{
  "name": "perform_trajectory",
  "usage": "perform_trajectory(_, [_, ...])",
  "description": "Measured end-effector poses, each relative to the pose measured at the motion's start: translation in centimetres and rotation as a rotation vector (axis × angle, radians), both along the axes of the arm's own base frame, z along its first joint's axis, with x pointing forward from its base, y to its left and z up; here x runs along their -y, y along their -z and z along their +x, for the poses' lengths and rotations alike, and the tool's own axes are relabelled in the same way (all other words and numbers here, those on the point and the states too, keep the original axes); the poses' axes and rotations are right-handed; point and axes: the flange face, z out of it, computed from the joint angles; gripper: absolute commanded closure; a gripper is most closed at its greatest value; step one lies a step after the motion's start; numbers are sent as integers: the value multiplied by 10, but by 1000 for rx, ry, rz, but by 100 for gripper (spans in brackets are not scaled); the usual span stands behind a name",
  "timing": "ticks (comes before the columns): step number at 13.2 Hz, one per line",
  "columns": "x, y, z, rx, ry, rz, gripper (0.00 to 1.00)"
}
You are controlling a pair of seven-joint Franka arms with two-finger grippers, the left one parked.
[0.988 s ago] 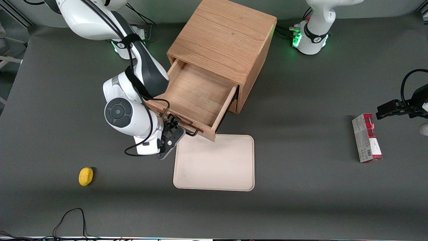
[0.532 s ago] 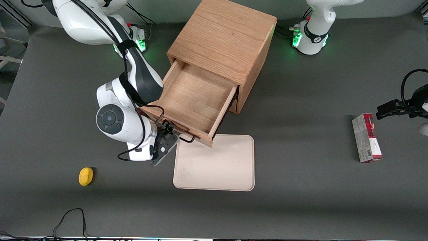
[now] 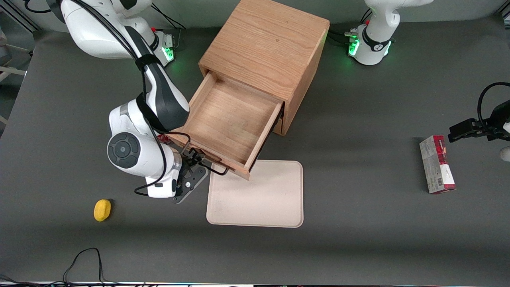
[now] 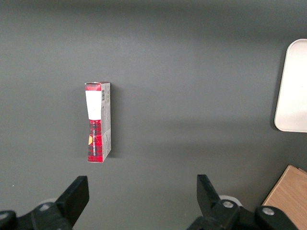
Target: Open upper drawer
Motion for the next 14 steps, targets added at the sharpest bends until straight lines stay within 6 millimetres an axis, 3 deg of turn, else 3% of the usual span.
perform_trajectory(5, [7, -82, 1, 39, -6, 12, 0])
perform_trajectory(7, [23, -116, 0, 77, 15, 10, 0])
perform_trajectory(11, [89, -180, -12, 96, 107, -37, 0])
perform_trajectory(14, [142, -204, -21, 63, 276, -87, 0])
